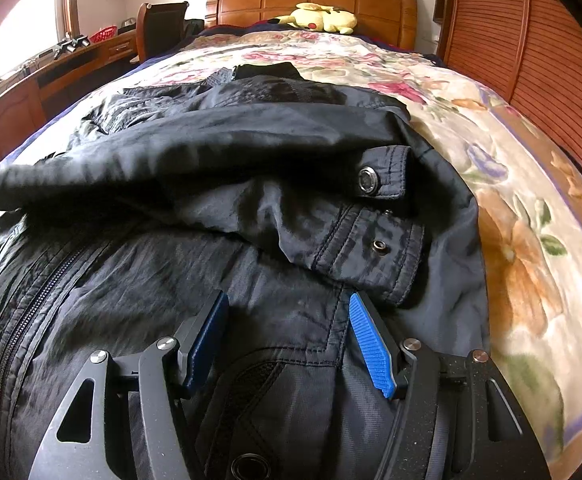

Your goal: Fold large clothes

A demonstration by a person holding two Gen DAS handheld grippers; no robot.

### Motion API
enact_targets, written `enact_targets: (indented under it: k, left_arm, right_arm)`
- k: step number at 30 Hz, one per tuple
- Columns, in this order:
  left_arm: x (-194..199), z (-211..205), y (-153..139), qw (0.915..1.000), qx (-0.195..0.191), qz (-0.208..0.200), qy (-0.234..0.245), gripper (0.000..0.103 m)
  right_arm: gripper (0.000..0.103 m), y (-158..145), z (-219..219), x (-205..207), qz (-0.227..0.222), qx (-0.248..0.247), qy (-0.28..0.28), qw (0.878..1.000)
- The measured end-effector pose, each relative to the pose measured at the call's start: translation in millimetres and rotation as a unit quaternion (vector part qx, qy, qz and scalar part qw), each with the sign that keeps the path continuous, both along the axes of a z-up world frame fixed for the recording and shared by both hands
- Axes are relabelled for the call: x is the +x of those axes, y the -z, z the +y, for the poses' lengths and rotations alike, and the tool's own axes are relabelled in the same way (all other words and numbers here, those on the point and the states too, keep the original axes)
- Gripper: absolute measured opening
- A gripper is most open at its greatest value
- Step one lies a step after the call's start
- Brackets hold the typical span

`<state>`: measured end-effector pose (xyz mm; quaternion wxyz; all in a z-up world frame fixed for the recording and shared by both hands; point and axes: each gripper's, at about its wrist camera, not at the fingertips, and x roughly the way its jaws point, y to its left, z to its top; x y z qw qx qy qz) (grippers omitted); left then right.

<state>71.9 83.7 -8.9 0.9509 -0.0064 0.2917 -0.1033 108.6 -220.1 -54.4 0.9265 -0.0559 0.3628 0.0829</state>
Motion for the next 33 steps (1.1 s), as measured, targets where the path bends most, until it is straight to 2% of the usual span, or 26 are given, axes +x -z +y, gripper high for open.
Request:
enact_targets:
  k: [4,10,12,14,16,18,22,23,24,26,28,33]
  left_arm:
    - [-11.1,7.9,-6.4,1.0,0.002,-0.007,-0.002,0.003]
    - [-18.9,4.7,6.1,0.9999,0.006,0.007,-0.005,0.003]
    - [-26.6,2.7,6.2,0.9997,0.019,0.007,-0.017,0.003]
    - [-32.9,3.1,5.4,0.9997,0.013,0.012,-0.014,0.003]
    - [-39.1,4.6,4.0,0.9997,0.011,0.013,-0.018,0.004]
    - [-47.0,5.2,2.8,0.9995,0.016,0.012,-0.024,0.01]
    - [-68.2,9.4,0.1,0.9994,0.014,0.0,-0.031,0.032]
    - [-74.2,11.1,-1.1,0.9996,0.007,-0.003,-0.028,0.044]
    - [-76.5,11.6,-2.4,0.9996,0.003,-0.004,-0.026,0.049]
    - [-85.5,13.1,-3.8,0.9998,-0.004,-0.004,-0.02,0.083]
    - [-94.8,15.8,-6.5,0.9998,-0.009,-0.012,-0.015,0.084]
    - [-112.7,24.8,-5.7,0.9996,0.008,-0.014,-0.024,0.084]
  right_arm:
    - [0.065,1.1,-0.5,0.2,0.002,0.001,0.0,1.0]
    - [0.065,-6.7,-3.8,-0.2,0.008,-0.001,0.005,1.0]
    - [0.065,-14.0,-8.1,-8.7,0.004,0.012,0.001,1.0]
    - [0.065,-22.0,-15.5,-22.6,-0.002,0.033,-0.004,0.999]
    - [0.065,-27.7,-20.2,-38.6,-0.009,0.029,-0.007,1.0]
    - [0.065,-31.6,-24.2,-54.7,-0.018,0.02,-0.01,1.0]
    - [0.065,-37.8,-33.9,-93.0,-0.038,0.014,-0.013,0.999]
    - [0.065,-37.6,-36.3,-101.2,-0.042,0.013,-0.013,0.999]
    - [0.065,-36.9,-38.6,-108.6,-0.045,0.014,-0.012,0.999]
    - [0.065,-34.9,-42.1,-120.5,-0.047,0.018,-0.01,0.999]
    - [0.065,-30.7,-42.0,-131.3,-0.046,0.016,-0.008,0.999]
    - [0.065,-25.7,-47.1,-152.8,-0.042,0.008,-0.002,0.999]
